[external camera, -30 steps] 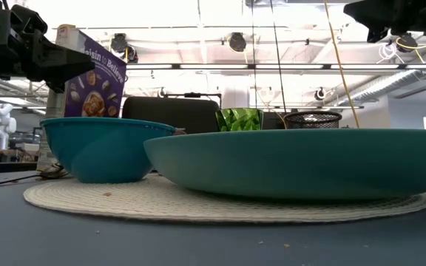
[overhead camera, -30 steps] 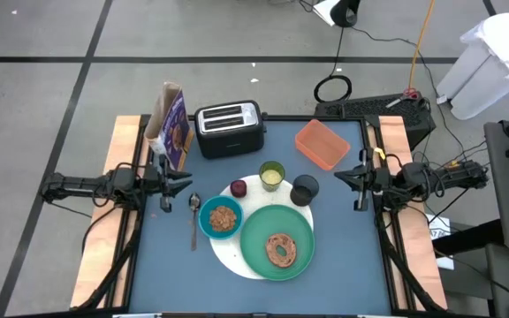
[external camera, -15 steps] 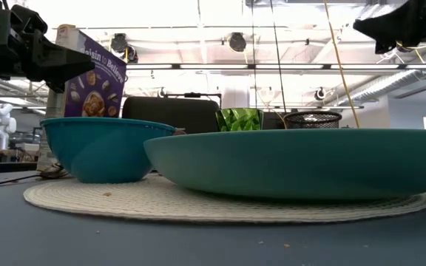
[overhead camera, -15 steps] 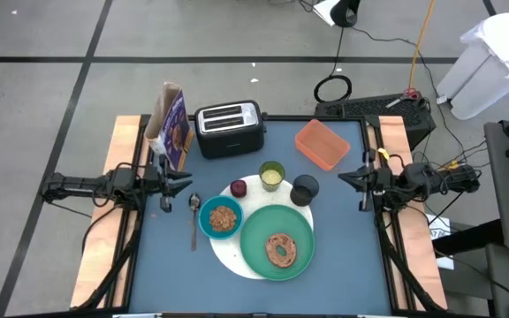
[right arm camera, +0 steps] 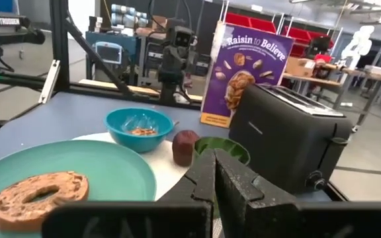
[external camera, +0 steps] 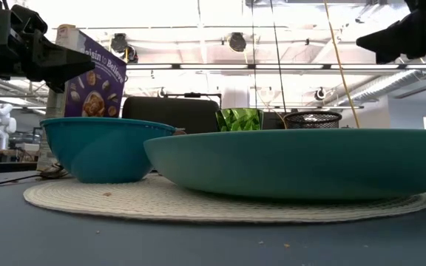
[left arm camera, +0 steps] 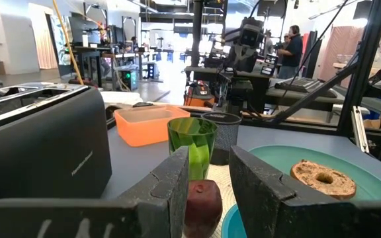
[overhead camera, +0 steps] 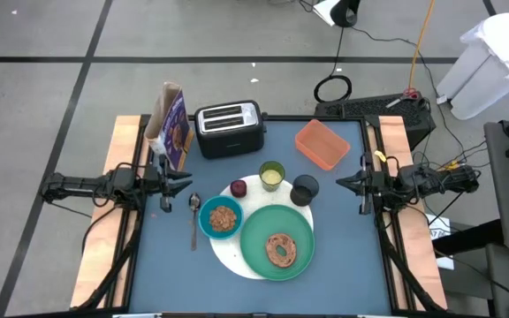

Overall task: Arrange a breakfast setting
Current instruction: Return to Home Position

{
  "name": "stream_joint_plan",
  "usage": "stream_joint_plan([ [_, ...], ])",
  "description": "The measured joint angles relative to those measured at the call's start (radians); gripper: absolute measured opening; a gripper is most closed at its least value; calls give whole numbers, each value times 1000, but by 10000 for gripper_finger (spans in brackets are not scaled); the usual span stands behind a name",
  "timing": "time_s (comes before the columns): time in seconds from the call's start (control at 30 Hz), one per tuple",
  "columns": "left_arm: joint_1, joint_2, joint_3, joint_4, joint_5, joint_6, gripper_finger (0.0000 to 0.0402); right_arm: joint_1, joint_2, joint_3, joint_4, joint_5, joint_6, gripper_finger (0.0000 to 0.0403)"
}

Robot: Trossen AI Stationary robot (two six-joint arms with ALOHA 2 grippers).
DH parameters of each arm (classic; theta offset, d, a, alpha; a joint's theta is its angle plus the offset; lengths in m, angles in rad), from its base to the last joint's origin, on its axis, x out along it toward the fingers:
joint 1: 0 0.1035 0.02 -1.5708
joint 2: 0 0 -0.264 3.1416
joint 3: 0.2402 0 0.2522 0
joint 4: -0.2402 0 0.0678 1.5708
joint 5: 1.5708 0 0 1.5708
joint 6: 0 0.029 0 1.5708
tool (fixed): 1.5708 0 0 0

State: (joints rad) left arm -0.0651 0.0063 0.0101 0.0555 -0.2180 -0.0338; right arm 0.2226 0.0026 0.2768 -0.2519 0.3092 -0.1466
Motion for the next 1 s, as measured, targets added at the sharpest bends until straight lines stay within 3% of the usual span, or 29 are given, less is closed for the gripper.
stream_joint_plan([
  [0.27,0,0,0,0,0,0,115,0,0,-4,0,-1,4,0],
  [0.8,0,0,0,0,0,0,115,-1,1,-257,493,-191,-108,0],
  [1.0,0,0,0,0,-1,0,115,-44,7,-257,480,-204,-212,0],
])
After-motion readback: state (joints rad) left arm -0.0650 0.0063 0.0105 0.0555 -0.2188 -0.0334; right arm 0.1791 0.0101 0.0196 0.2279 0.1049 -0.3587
